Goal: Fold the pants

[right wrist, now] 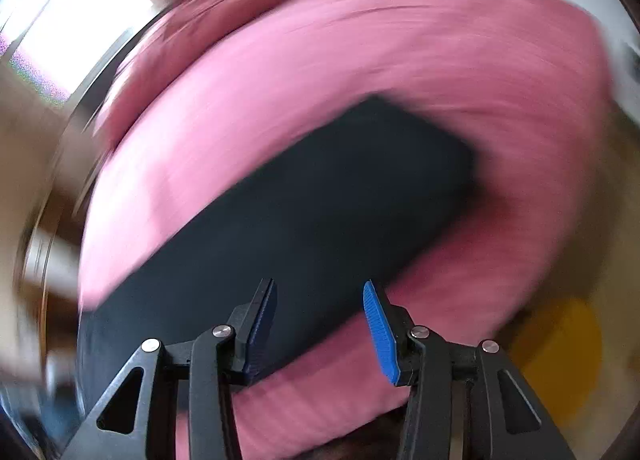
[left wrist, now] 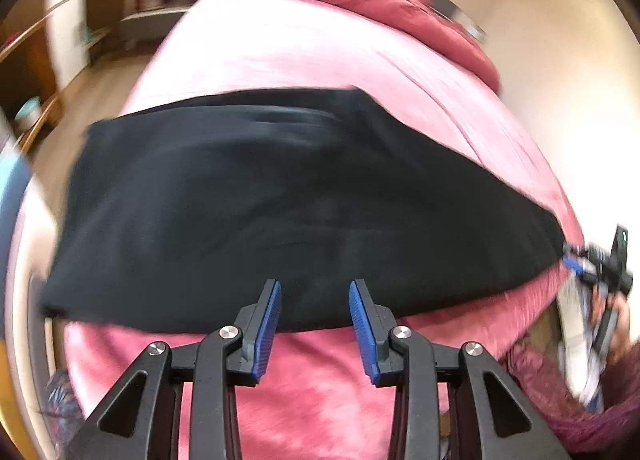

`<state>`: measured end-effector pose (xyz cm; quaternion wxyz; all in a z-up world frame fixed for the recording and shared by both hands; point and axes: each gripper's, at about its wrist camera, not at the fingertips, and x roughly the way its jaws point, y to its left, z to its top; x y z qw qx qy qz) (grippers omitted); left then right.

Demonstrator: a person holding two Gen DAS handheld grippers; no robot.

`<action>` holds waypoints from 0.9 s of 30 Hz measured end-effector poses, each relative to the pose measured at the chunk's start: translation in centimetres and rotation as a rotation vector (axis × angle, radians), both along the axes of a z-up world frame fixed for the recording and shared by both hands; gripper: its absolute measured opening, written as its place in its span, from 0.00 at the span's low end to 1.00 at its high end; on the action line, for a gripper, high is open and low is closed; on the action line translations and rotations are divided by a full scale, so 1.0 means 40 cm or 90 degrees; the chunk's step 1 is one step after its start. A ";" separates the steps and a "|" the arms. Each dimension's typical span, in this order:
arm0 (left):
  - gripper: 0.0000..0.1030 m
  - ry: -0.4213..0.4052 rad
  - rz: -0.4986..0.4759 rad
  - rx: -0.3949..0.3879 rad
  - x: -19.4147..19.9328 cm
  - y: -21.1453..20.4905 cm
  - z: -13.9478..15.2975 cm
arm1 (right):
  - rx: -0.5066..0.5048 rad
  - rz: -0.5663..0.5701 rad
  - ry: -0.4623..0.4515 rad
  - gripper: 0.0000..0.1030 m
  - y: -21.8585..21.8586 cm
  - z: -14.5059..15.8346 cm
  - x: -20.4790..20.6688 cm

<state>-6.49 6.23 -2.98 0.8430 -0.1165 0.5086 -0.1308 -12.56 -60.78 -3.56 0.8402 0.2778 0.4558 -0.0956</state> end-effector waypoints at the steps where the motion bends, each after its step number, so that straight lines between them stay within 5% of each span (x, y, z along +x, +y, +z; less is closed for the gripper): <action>1: 0.35 0.003 0.020 -0.004 -0.004 0.025 0.002 | -0.022 0.076 0.001 0.46 0.078 0.014 0.029; 8: 0.40 0.025 0.254 -0.087 -0.057 0.310 0.032 | -0.110 0.490 -0.003 0.46 0.613 0.016 0.148; 13: 0.41 0.064 0.353 -0.138 -0.080 0.435 -0.005 | -0.177 0.677 -0.007 0.50 0.882 -0.023 0.137; 18: 0.45 0.116 0.383 -0.189 -0.064 0.451 -0.073 | -0.225 0.750 -0.006 0.55 0.980 -0.053 0.121; 27: 0.44 0.118 0.372 -0.192 -0.012 0.407 -0.101 | -0.247 0.734 0.005 0.55 1.007 -0.098 0.123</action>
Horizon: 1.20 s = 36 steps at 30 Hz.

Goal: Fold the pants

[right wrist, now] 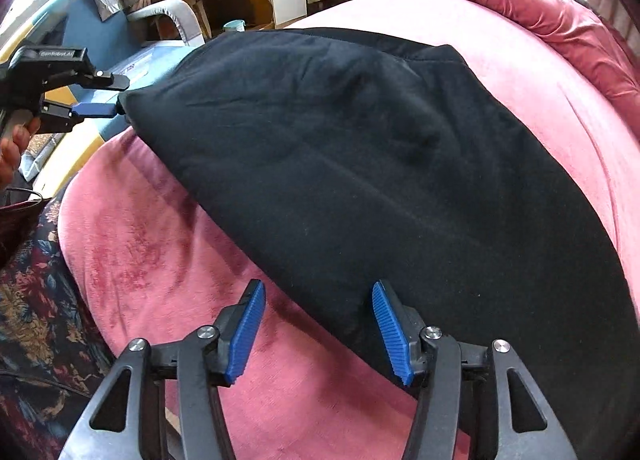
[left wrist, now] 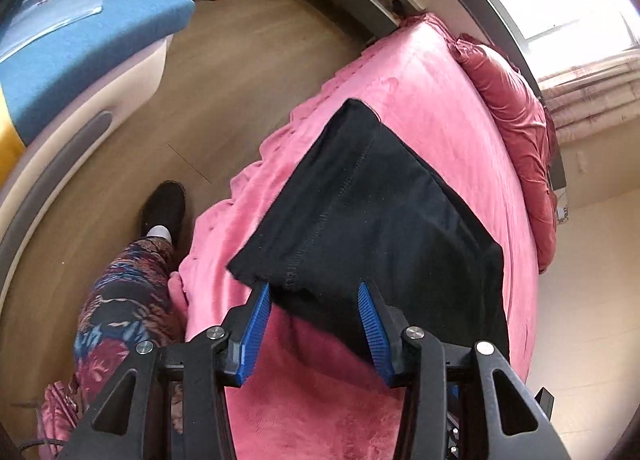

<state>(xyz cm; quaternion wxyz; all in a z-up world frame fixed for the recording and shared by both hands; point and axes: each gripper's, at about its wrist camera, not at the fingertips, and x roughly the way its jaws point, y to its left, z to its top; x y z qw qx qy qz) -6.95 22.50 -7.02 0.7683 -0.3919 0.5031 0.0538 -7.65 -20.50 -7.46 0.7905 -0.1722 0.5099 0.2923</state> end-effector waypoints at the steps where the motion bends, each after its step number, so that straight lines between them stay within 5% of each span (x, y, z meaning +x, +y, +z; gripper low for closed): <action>1: 0.44 0.002 0.001 0.010 0.005 -0.002 -0.004 | -0.007 0.001 -0.005 0.55 0.004 -0.004 0.000; 7: 0.10 -0.029 -0.005 0.041 0.021 -0.001 0.001 | -0.038 0.008 -0.038 0.48 0.038 -0.021 0.003; 8: 0.09 -0.057 -0.003 0.046 0.018 0.003 0.022 | -0.037 0.006 -0.041 0.40 0.043 -0.025 0.001; 11: 0.08 -0.104 -0.009 0.077 0.007 0.011 0.077 | -0.013 0.001 -0.044 0.22 0.046 -0.018 -0.003; 15: 0.09 -0.027 -0.029 0.116 0.010 0.014 0.032 | -0.019 0.008 -0.042 0.23 0.054 -0.020 -0.008; 17: 0.21 0.011 -0.025 0.094 0.008 0.021 -0.018 | -0.019 0.006 -0.040 0.24 0.060 -0.022 -0.007; 26: 0.44 0.024 0.020 0.037 -0.021 0.078 -0.044 | -0.011 0.000 -0.036 0.25 0.047 -0.024 -0.008; 30: 0.39 0.037 0.010 -0.016 -0.011 0.067 -0.083 | -0.015 0.005 -0.040 0.25 0.044 -0.037 -0.008; 32: 0.26 0.011 -0.010 0.041 -0.012 0.047 -0.055 | -0.020 0.018 -0.041 0.24 0.044 -0.037 -0.017; 36: 0.25 0.036 -0.036 0.120 -0.015 0.034 -0.025 | -0.020 0.040 -0.038 0.22 0.024 -0.048 -0.033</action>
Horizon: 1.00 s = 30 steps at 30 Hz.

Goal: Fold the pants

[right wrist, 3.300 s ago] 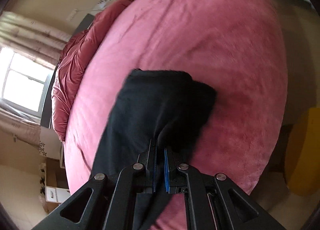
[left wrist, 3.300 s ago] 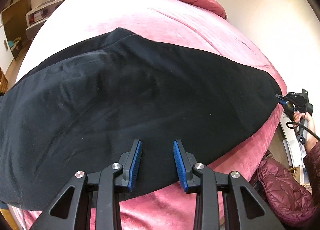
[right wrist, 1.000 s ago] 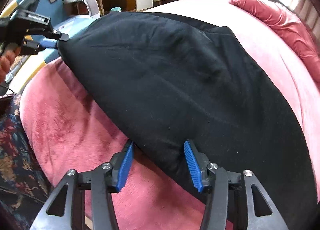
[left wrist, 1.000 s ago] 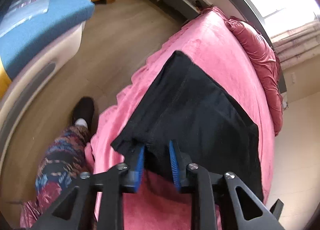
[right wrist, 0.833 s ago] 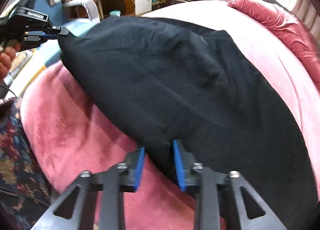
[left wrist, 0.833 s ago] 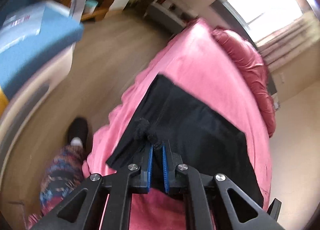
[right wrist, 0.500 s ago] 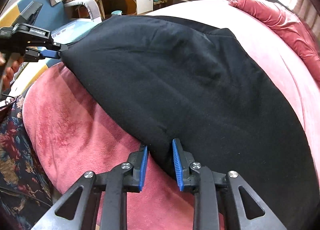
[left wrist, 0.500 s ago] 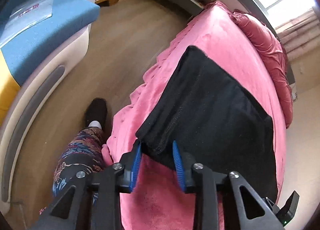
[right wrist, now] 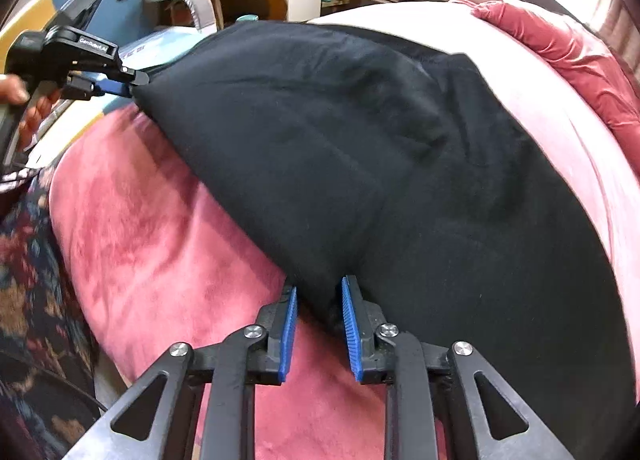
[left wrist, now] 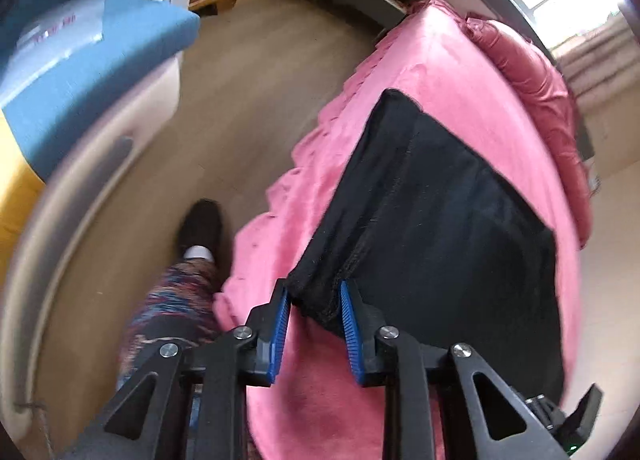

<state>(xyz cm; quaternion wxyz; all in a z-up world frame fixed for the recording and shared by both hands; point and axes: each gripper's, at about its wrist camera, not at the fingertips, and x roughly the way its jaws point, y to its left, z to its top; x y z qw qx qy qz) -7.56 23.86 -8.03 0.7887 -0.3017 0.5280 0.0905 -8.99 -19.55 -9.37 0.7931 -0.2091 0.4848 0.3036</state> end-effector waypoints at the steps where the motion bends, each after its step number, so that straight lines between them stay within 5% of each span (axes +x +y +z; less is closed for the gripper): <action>1: 0.29 0.005 -0.001 0.030 -0.001 -0.006 0.013 | 0.010 -0.006 0.002 0.22 -0.006 -0.003 0.001; 4: 0.33 0.001 0.012 0.138 0.008 -0.028 0.064 | 0.041 -0.027 0.021 0.24 -0.018 0.008 0.011; 7: 0.34 -0.041 0.030 0.230 0.004 -0.043 0.146 | 0.115 -0.044 0.081 0.50 -0.057 0.050 0.034; 10: 0.34 -0.137 -0.001 0.221 0.002 -0.088 0.221 | 0.189 -0.072 0.084 0.52 -0.119 0.116 0.072; 15: 0.34 -0.219 -0.159 0.175 0.041 -0.239 0.243 | 0.282 -0.144 0.094 0.44 -0.190 0.187 0.247; 17: 0.34 -0.225 -0.222 0.167 0.069 -0.314 0.225 | 0.287 -0.166 0.099 0.36 -0.189 0.189 0.319; 23: 0.34 -0.214 -0.336 0.163 0.131 -0.463 0.170 | 0.259 -0.197 0.139 0.38 -0.151 0.137 0.536; 30: 0.34 -0.183 -0.368 0.156 0.188 -0.510 0.092 | 0.233 -0.150 0.232 0.35 -0.063 0.059 0.653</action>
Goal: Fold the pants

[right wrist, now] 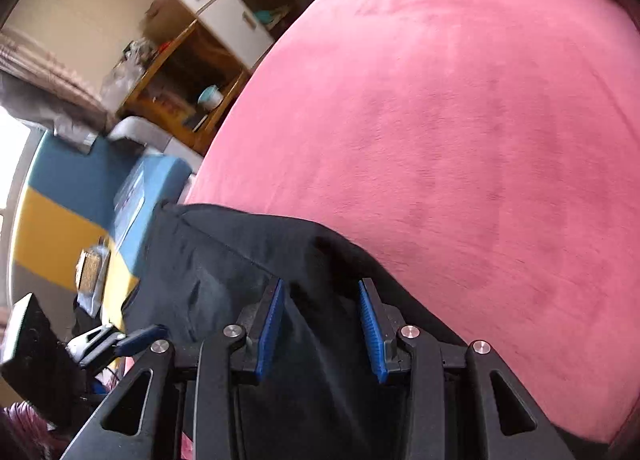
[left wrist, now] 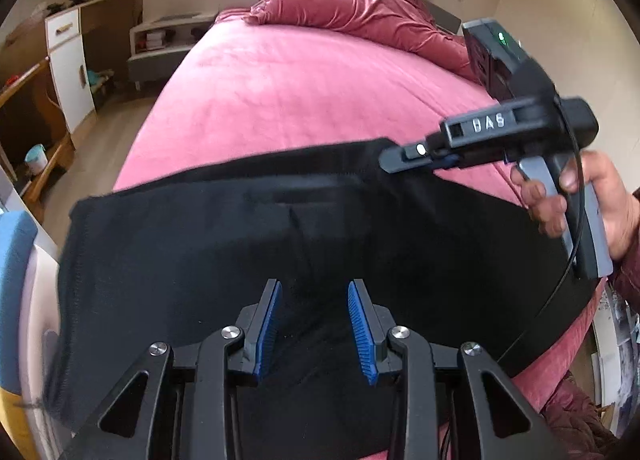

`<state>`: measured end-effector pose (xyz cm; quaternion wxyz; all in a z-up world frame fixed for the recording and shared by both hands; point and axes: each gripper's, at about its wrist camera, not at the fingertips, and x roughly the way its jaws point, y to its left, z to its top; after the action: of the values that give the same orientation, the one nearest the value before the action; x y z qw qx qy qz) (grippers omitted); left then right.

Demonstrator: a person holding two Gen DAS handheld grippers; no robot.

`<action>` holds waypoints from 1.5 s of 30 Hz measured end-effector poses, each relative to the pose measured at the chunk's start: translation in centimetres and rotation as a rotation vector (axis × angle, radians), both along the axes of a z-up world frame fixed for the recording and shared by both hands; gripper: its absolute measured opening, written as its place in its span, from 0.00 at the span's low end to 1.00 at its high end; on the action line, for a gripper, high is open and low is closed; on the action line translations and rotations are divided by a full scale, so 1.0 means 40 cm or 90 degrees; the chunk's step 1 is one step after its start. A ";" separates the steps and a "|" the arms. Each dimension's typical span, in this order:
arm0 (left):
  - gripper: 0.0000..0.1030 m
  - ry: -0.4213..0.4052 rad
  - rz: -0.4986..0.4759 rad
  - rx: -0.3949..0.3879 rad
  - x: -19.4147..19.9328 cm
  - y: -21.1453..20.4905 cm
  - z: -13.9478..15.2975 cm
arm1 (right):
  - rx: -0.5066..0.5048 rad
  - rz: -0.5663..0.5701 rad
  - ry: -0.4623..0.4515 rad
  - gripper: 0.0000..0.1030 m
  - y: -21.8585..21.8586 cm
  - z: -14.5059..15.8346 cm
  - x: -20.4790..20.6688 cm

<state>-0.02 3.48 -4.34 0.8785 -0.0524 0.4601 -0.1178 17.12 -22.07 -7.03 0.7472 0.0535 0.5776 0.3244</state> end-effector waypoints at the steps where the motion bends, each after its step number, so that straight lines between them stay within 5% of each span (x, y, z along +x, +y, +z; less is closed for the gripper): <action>1: 0.34 0.008 0.002 0.004 0.002 0.003 -0.013 | 0.005 0.004 -0.001 0.31 0.012 -0.002 0.004; 3: 0.34 0.033 0.004 0.003 -0.004 0.018 -0.043 | 0.001 0.005 -0.025 0.09 0.027 0.001 0.006; 10: 0.34 0.045 0.015 -0.004 -0.016 0.021 -0.083 | -0.045 -0.037 -0.048 0.05 0.029 -0.058 0.022; 16: 0.35 0.058 0.006 0.012 0.002 0.009 -0.073 | -0.051 -0.060 -0.074 0.10 0.040 -0.029 -0.005; 19: 0.38 0.049 0.013 0.040 -0.006 -0.012 -0.055 | -0.044 -0.090 -0.099 0.36 -0.002 0.013 -0.044; 34: 0.41 -0.020 0.030 0.055 -0.094 -0.114 0.074 | -0.033 -0.290 -0.120 0.38 -0.355 0.097 -0.376; 45: 0.41 -0.011 0.000 0.048 -0.134 -0.165 0.071 | -0.018 -0.503 -0.088 0.38 -0.695 0.070 -0.593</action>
<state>-5.39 -3.12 -1.49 0.8837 -0.0180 0.4567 -0.1006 -6.62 -49.87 -4.23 0.8521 0.2389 0.4656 0.0068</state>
